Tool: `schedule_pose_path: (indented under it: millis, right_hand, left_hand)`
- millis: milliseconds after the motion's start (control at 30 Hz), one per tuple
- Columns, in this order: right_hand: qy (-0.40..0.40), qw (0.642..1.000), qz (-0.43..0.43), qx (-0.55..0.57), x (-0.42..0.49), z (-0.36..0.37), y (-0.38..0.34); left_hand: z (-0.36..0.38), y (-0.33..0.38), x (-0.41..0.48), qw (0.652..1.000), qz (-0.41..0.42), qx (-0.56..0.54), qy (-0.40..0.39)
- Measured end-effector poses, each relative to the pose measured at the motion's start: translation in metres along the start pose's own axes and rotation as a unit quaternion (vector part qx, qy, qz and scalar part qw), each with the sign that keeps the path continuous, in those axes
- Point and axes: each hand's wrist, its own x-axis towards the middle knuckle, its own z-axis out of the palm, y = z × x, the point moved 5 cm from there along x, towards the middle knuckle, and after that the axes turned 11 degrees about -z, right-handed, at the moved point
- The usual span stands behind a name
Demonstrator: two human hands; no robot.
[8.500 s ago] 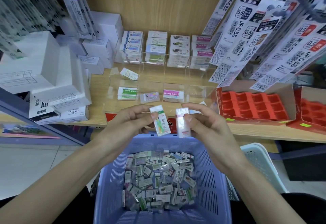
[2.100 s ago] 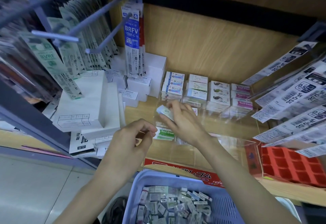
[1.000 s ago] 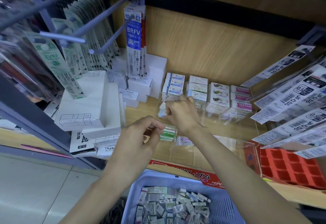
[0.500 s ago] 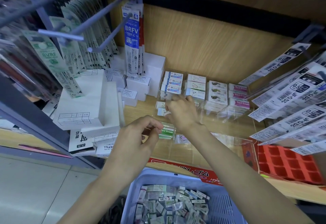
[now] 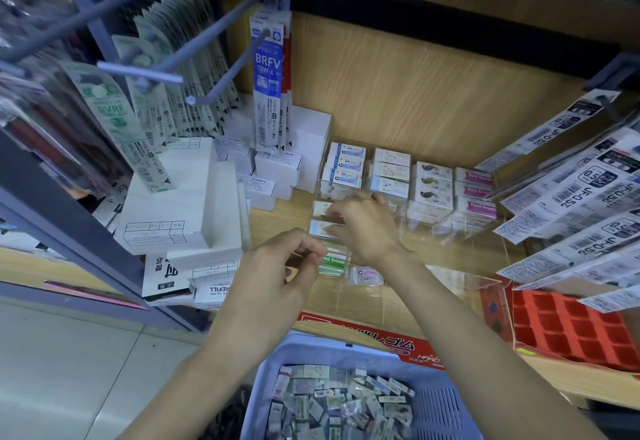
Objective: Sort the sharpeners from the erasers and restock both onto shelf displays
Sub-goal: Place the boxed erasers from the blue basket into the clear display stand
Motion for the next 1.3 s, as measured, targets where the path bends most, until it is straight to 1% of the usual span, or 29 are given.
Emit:
schedule_pose_path:
  millis: [33,67,100,133,167,233,267,367,467,567,667,733,800,867,933,1000,1033,1100,1133,1167,1233,1300]
  right_hand:
    - [0.043,0.995,0.028,0.085,-0.007,-0.006,0.002]
    - [0.096,0.98,0.054,0.164,-0.016,-0.013,0.006]
    - [0.14,0.966,0.058,0.207,-0.028,-0.019,0.007]
    - [0.143,0.965,0.043,0.215,-0.038,-0.022,0.005]
    - [0.112,0.973,0.015,0.2,-0.046,-0.021,-0.001]
    - [0.0,0.989,-0.049,0.138,-0.053,-0.008,-0.019]
    - [-0.042,0.991,-0.055,0.112,-0.051,-0.003,-0.025]
    - [-0.098,0.992,-0.027,0.072,-0.037,0.009,-0.027]
    - [-0.108,0.992,-0.019,0.061,-0.032,0.018,-0.026]
    - [-0.085,0.993,-0.018,0.075,-0.033,0.022,-0.025]
    - [-0.053,0.988,-0.017,0.147,-0.042,0.006,-0.028]
    - [0.02,0.978,-0.002,0.207,-0.064,-0.017,-0.023]
    - [0.086,0.962,0.026,0.258,-0.104,-0.04,-0.013]
    - [0.115,0.938,0.054,0.322,-0.154,-0.052,-0.006]
    - [0.13,0.91,0.083,0.384,-0.201,-0.047,-0.002]
    - [0.105,0.896,0.115,0.415,-0.239,-0.02,-0.005]
    - [0.064,0.9,0.127,0.412,-0.252,0.001,-0.008]
    - [-0.06,0.903,0.15,0.398,-0.275,0.062,-0.013]
    - [-0.112,0.894,0.173,0.398,-0.285,0.094,-0.013]
    - [-0.146,0.882,0.197,0.403,-0.294,0.124,-0.012]
    - [-0.179,0.864,0.237,0.406,-0.304,0.172,-0.007]
    - [-0.188,0.851,0.267,0.411,-0.307,0.208,-0.001]
  left_hand:
    - [0.0,-0.001,0.001,1.0,-0.001,0.0,-0.002]
    - [0.0,-0.002,0.001,1.0,-0.003,0.0,-0.006]
    - [0.0,-0.005,0.001,1.0,-0.005,0.003,-0.01]
    - [0.001,-0.007,0.001,1.0,-0.007,0.009,-0.017]
    - [0.003,-0.01,0.0,1.0,-0.009,0.018,-0.024]
    - [0.006,-0.016,-0.004,0.999,-0.01,0.039,-0.036]
    - [0.007,-0.018,-0.006,0.998,-0.008,0.049,-0.04]
    - [0.006,-0.02,-0.01,0.998,0.007,0.057,-0.033]
    - [0.002,-0.022,-0.009,0.998,0.016,0.056,-0.027]
    - [0.003,-0.024,-0.008,0.997,0.02,0.069,-0.035]
    - [0.002,-0.026,-0.011,0.996,0.02,0.078,-0.037]
    - [0.005,-0.027,-0.016,0.995,0.021,0.087,-0.043]
    - [0.012,-0.03,-0.023,0.993,0.022,0.096,-0.059]
    - [0.025,-0.039,-0.034,0.989,0.028,0.116,-0.09]
    - [0.042,-0.055,-0.044,0.979,0.024,0.153,-0.134]
    - [0.059,-0.081,-0.053,0.968,0.007,0.189,-0.165]
    - [0.069,-0.095,-0.057,0.965,-0.006,0.197,-0.17]
    - [0.093,-0.132,-0.067,0.965,-0.048,0.188,-0.179]
    - [0.106,-0.15,-0.074,0.965,-0.076,0.17,-0.186]
    - [0.118,-0.168,-0.08,0.965,-0.104,0.149,-0.188]
    - [0.139,-0.203,-0.088,0.965,-0.156,0.112,-0.179]
    - [0.151,-0.238,-0.093,0.959,-0.21,0.114,-0.154]
